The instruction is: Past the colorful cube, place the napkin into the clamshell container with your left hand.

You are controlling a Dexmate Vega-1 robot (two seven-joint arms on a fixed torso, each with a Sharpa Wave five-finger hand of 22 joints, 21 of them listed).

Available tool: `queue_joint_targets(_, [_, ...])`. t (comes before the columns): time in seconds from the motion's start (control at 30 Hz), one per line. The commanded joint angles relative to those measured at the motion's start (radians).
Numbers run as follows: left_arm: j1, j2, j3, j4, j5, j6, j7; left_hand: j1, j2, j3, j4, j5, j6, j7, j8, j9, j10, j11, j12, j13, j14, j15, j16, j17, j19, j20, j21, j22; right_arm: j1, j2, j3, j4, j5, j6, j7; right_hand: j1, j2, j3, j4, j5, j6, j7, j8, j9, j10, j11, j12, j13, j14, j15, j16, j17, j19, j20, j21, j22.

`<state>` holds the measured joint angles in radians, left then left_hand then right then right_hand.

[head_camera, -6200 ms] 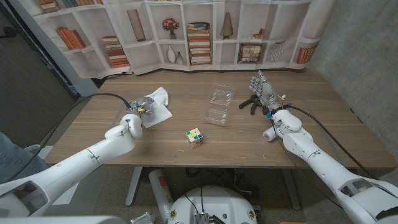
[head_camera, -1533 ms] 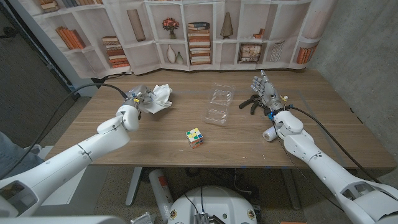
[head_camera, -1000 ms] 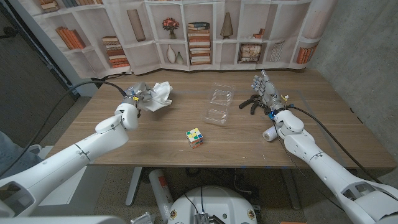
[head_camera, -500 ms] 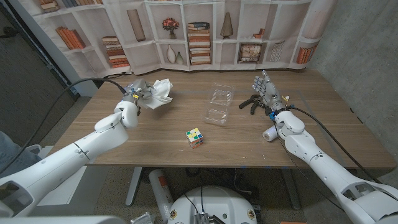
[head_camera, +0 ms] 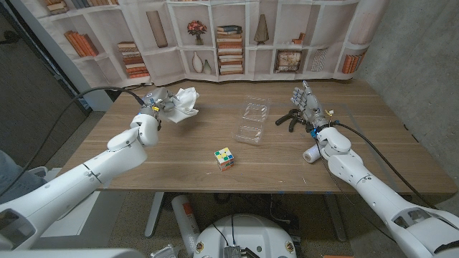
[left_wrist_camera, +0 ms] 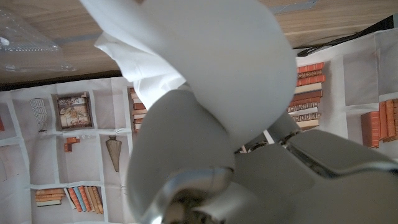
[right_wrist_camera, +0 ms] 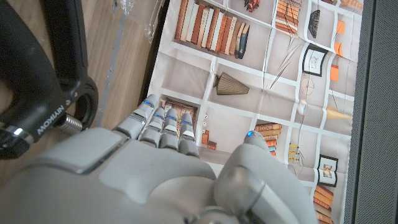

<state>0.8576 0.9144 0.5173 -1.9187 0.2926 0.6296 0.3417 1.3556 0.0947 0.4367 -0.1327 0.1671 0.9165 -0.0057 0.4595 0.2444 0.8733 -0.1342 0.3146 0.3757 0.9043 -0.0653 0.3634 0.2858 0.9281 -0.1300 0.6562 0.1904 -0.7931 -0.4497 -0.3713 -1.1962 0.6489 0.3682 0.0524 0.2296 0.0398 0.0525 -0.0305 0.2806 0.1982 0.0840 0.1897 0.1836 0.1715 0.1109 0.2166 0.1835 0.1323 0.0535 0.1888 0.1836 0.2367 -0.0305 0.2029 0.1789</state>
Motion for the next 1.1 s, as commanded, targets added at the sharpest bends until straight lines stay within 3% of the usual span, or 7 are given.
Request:
queue_joint_targets(0.03, [0.009,0.012,-0.014,-0.021,0.013,-0.005,0.003,0.001,0.013,-0.005,-0.002,0.010,0.012,-0.001,0.008,0.001,0.012,-0.003,-0.002,0.004,0.067,-0.143,0.002,0.133,-0.008,-0.022,0.008,0.003,0.008,0.007,-0.003,0.014,0.000,0.006,0.005,0.001,0.006,0.000,-0.001,0.000,0.006,0.005,0.007,0.005,0.007,0.001,0.000,0.006,0.006,0.003,0.000,0.003,0.009,0.000,-0.001,0.004])
queue_joint_targets(1.1, [0.023,0.001,-0.026,0.000,0.048,-0.119,0.029,-0.003,0.008,-0.009,-0.004,0.009,0.023,-0.009,0.013,-0.004,0.022,-0.013,-0.013,0.021,0.071,-0.155,-0.004,0.152,-0.027,-0.022,0.031,0.000,-0.035,-0.015,0.013,-0.043,0.007,-0.002,-0.021,0.001,0.008,-0.002,-0.003,-0.002,0.007,0.003,0.007,0.005,0.007,-0.001,0.000,0.006,0.007,0.004,0.000,0.003,0.008,0.001,-0.002,0.004])
